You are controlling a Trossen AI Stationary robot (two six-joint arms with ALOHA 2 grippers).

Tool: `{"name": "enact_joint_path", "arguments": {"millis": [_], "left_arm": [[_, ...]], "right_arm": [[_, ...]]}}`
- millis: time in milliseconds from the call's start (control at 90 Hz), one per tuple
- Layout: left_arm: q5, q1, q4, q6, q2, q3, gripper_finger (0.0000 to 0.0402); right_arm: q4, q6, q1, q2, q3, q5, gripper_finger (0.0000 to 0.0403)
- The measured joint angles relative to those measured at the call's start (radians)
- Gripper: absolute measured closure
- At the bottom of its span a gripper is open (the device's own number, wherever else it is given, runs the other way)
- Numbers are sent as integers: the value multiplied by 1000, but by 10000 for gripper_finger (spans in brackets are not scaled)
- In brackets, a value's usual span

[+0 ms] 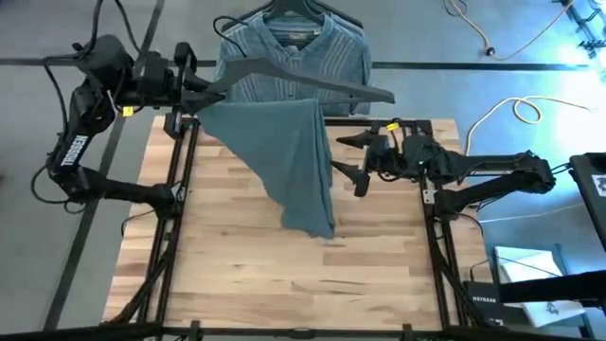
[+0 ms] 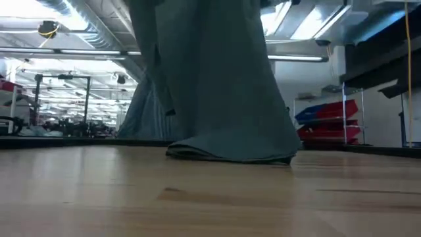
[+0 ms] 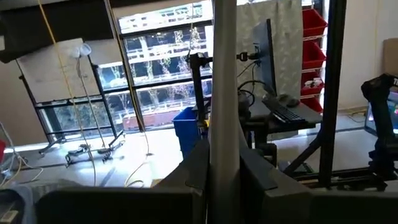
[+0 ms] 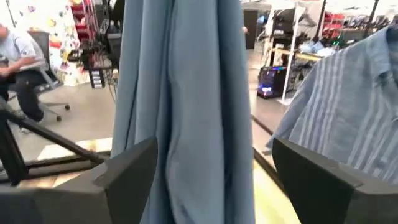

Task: Unhang clothes
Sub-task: Remove the jeans from the hanger

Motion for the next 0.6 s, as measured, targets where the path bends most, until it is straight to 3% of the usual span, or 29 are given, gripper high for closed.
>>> {"name": "enact_joint_path", "arguments": {"millis": [389,600], "left_arm": [[20,0,-15,-7,0,0,376],[20,0,-18,-9,0,0,376]], "right_arm": [[126,20,-48,110,-1,2,105],[270,134,-102,171,0,-217,105]]}}
